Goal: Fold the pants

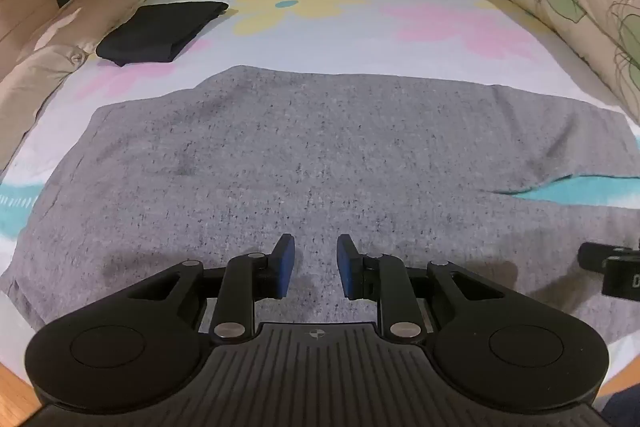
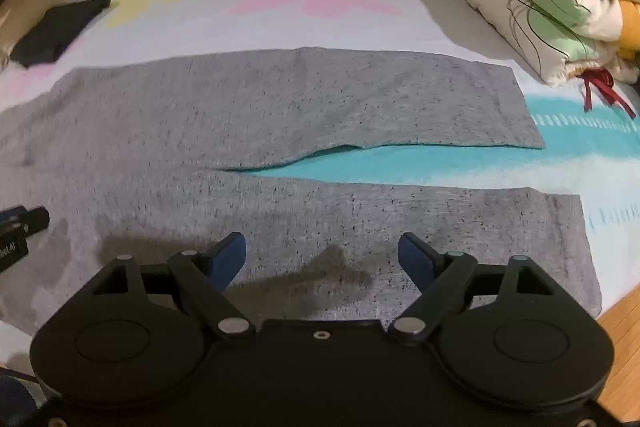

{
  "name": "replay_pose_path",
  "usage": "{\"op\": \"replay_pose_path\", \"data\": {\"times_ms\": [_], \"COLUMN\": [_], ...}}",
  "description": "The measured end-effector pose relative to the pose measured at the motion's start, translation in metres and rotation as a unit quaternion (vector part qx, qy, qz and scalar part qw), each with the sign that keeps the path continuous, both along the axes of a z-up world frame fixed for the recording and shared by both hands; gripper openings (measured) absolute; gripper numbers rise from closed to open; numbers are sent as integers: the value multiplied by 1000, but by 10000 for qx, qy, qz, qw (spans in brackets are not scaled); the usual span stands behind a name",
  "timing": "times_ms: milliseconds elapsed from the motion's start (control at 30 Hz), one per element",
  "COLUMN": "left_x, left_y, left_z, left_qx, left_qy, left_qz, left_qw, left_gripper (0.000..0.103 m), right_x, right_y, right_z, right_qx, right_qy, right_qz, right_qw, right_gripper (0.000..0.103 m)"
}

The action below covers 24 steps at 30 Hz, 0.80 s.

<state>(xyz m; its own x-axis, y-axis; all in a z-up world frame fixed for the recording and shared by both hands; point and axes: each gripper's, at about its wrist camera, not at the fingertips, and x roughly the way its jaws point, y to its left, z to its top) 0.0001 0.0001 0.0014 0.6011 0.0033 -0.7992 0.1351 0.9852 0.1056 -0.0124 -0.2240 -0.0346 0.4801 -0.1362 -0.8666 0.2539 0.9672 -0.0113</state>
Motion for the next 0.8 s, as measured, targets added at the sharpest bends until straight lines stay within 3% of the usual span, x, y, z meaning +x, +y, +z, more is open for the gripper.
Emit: {"op": "replay_pose_path", "data": {"times_ms": [167,800], "left_x": [-4,-4], "left_y": [0,-9], "left_z": [-4,-6], "left_qx": [-121,-39], "left_qy": [69,225], "left_qz": [-88,-308], "left_qw": [9999,9993], "left_gripper": [23,23], "right_x": [-8,-10], "right_y": [-5,-3], "right_z": [0,-9], "right_qx": [234,80], "right_qy": [-95,164], "right_qz": [-110,100], "right_qw": [9996,9998], "right_gripper": [85,88]}}
